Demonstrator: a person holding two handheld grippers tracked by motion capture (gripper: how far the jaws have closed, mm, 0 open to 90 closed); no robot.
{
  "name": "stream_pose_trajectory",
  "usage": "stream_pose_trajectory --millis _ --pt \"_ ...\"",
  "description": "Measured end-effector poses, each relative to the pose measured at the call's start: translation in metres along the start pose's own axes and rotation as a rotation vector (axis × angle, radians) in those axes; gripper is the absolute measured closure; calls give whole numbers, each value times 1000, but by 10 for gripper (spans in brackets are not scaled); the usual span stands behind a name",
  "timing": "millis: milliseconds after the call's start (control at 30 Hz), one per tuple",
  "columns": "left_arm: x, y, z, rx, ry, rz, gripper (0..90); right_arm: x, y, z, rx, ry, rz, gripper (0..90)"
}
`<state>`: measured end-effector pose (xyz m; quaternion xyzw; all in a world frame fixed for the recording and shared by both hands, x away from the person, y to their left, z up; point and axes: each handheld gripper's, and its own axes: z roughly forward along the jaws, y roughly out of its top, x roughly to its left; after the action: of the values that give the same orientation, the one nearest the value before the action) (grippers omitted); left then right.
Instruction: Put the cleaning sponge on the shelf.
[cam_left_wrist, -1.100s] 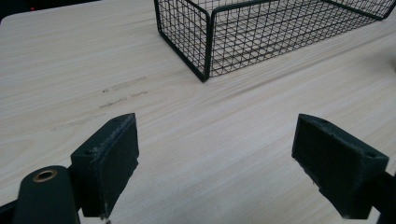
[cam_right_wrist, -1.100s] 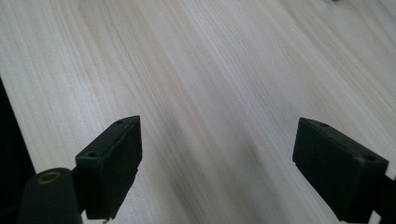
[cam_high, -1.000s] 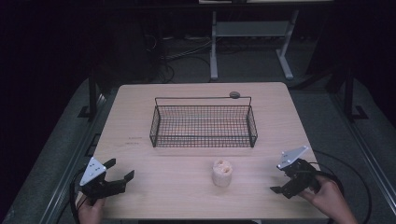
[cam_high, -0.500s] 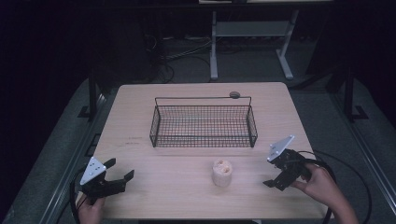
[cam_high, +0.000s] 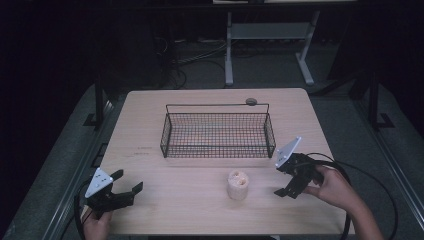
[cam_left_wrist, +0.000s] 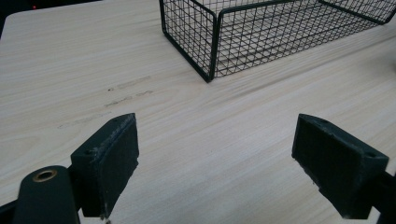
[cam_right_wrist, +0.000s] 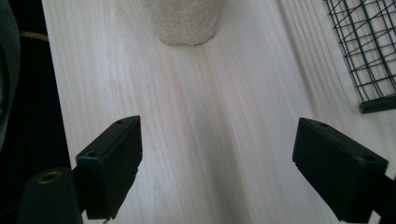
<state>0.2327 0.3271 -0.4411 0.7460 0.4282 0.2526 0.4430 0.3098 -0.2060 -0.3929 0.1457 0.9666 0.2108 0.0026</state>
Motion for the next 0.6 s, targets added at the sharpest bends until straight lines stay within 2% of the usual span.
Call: stream_pose_trajectory --millis 333,600 --pt "0 0 -1 -5 0 -5 140 -4 20 -4 20 16 -36 155" --pt "1 0 -2 -10 3 -10 139 -1 44 -3 37 21 -84 155"
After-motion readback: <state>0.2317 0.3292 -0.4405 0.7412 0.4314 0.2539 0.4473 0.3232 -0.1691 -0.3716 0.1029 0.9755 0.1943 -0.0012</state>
